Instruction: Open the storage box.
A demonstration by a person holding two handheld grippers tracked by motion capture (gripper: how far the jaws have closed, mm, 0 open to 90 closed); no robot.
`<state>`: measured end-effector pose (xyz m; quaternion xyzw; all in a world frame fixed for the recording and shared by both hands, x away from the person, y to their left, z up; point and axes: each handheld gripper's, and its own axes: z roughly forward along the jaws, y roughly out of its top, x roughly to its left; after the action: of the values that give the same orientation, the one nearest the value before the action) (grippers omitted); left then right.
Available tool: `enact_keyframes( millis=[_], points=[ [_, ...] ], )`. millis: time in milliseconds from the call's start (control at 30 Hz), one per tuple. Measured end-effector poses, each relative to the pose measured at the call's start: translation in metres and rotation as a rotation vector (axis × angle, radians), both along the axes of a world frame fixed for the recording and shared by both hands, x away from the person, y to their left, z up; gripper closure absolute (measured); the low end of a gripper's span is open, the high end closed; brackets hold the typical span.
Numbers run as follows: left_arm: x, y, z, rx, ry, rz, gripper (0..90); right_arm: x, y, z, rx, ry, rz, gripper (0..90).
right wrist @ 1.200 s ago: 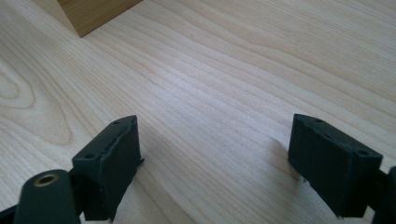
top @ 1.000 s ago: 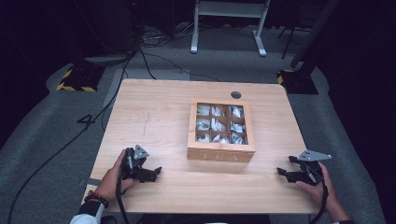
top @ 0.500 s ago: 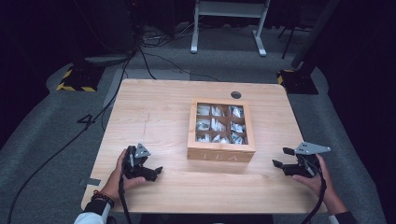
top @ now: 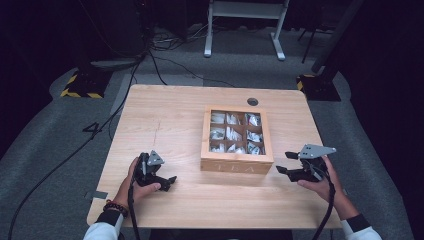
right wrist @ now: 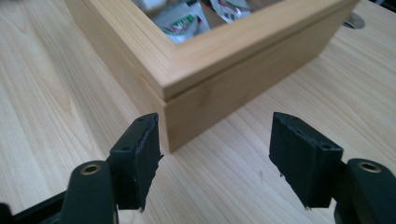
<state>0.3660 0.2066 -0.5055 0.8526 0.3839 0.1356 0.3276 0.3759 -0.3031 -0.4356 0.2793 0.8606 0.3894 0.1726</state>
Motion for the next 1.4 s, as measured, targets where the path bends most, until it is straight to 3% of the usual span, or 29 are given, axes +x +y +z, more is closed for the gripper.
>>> enact_keyframes(
  millis=[300,500,533,600,800,867,1200,1400],
  points=[
    [0.001,0.000,0.000,0.004,-0.001,-0.007,0.1,0.008,0.017,-0.004,-0.004,0.017,0.023,36.6],
    [0.001,0.000,0.000,0.001,0.001,-0.004,0.1,0.010,0.023,-0.004,0.030,0.024,0.049,39.1],
    [0.001,0.000,0.000,0.003,-0.001,-0.006,0.1,0.009,0.025,-0.004,0.035,0.015,0.059,42.7],
    [0.001,0.000,0.000,0.002,0.000,-0.006,0.1,0.008,0.028,-0.004,0.009,0.011,0.063,42.0],
    [0.001,0.000,0.000,0.003,-0.001,-0.006,0.1,0.009,0.032,-0.011,-0.015,0.017,0.049,43.4],
    [0.001,0.000,0.000,0.001,0.001,-0.004,0.1,0.011,0.032,-0.010,0.011,0.022,0.048,42.8],
    [0.001,-0.002,0.000,0.000,0.003,-0.004,0.1,0.013,0.030,-0.008,0.047,0.047,0.030,42.5],
    [0.001,-0.002,0.000,0.002,0.002,0.001,0.3,0.013,0.030,-0.006,0.038,0.036,0.018,41.0]
  ],
)
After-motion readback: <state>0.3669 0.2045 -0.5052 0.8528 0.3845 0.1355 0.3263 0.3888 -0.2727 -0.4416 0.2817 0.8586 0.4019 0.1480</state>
